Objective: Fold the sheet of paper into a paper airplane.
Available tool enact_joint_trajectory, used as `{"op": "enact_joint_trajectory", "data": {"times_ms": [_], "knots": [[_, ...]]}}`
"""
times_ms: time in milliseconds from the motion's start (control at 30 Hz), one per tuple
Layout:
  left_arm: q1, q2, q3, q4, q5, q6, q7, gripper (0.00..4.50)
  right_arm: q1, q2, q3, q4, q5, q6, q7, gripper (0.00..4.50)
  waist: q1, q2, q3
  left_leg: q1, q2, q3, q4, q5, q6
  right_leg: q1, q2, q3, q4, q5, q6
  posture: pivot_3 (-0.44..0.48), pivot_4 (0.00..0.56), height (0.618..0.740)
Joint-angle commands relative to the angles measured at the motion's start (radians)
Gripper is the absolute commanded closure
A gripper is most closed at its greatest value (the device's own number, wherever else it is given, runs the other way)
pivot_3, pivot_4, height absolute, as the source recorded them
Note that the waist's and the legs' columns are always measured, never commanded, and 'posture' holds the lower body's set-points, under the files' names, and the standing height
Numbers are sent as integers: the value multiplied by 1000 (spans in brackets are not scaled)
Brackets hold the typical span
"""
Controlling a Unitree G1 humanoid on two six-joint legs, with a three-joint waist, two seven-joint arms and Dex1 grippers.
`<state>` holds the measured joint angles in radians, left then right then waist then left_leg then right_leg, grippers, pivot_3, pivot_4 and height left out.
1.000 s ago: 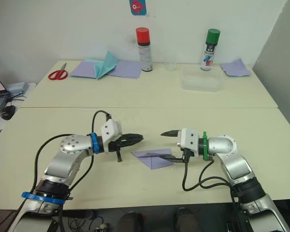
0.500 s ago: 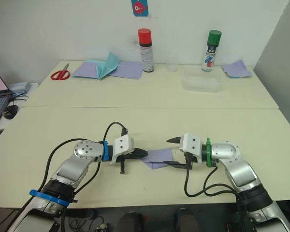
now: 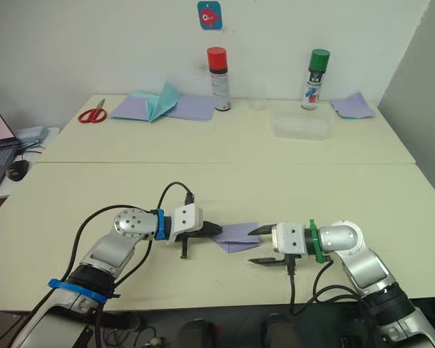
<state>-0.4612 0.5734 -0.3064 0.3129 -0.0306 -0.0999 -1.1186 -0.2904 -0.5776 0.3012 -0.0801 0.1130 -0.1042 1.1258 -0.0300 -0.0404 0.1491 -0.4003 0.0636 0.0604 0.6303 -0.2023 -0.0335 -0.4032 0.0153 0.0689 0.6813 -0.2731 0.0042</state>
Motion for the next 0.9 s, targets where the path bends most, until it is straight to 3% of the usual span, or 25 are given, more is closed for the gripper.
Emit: {"op": "enact_joint_trajectory", "data": {"times_ms": [33,733,833,900], "knots": [[23,1,-33,28,42,20,-10,4500,-30,19,6,28,-48,-39,-45,2704,0,0,0,0,0,0,0,0,0,0,0,0,0,0,0,0,150,740],[12,-16,-54,51,57,-7,-27,4500,-132,169,76,211,-146,-103,-124,2704,1,0,0,0,-1,0,0,0,0,0,-1,1,0,-1,-1,0,150,740],[8,-17,-54,58,58,-10,-28,4500,-140,173,77,230,-139,-102,-110,3313,1,0,0,0,-1,0,0,0,0,0,-1,1,0,-1,-2,0,150,740],[8,-15,-55,60,58,-10,-32,4500,-141,180,71,234,-120,-85,-103,4016,1,0,0,0,-1,0,0,0,0,0,-1,1,0,-1,-2,0,150,740]]}}
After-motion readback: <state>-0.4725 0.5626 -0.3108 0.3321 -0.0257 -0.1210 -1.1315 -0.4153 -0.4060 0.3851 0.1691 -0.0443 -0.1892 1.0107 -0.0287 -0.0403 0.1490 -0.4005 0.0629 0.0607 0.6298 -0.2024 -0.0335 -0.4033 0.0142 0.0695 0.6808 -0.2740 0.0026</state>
